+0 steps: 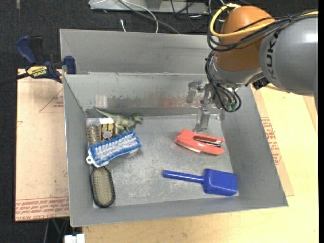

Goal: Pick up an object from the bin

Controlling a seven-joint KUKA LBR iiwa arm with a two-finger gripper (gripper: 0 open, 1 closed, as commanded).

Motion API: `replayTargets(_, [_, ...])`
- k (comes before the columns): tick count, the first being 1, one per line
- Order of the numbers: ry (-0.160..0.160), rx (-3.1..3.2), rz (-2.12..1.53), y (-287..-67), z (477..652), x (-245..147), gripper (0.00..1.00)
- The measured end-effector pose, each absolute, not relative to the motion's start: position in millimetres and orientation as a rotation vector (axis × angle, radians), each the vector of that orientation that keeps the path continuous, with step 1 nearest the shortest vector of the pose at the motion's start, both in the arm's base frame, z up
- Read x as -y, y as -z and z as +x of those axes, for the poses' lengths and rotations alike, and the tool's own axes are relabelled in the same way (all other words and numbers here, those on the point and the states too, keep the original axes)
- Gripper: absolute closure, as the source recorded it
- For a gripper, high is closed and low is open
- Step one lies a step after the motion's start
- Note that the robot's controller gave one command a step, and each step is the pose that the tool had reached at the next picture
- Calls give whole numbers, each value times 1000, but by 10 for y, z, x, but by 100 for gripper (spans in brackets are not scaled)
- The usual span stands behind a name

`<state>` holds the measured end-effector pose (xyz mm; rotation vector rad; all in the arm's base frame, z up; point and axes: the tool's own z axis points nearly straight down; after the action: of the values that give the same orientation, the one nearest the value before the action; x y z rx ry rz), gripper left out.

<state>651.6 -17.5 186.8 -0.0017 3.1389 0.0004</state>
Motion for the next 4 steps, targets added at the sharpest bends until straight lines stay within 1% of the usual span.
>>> replayTargets(1, [0,-3139,-2,-1868,6516,175,0])
replayTargets(2, [1,-3107,-386,-1250,6480,394,0])
replayTargets(3, [-1,-3101,-482,-1012,6396,443,0])
replayTargets(4, [-2,-3092,-491,-982,6376,566,0])
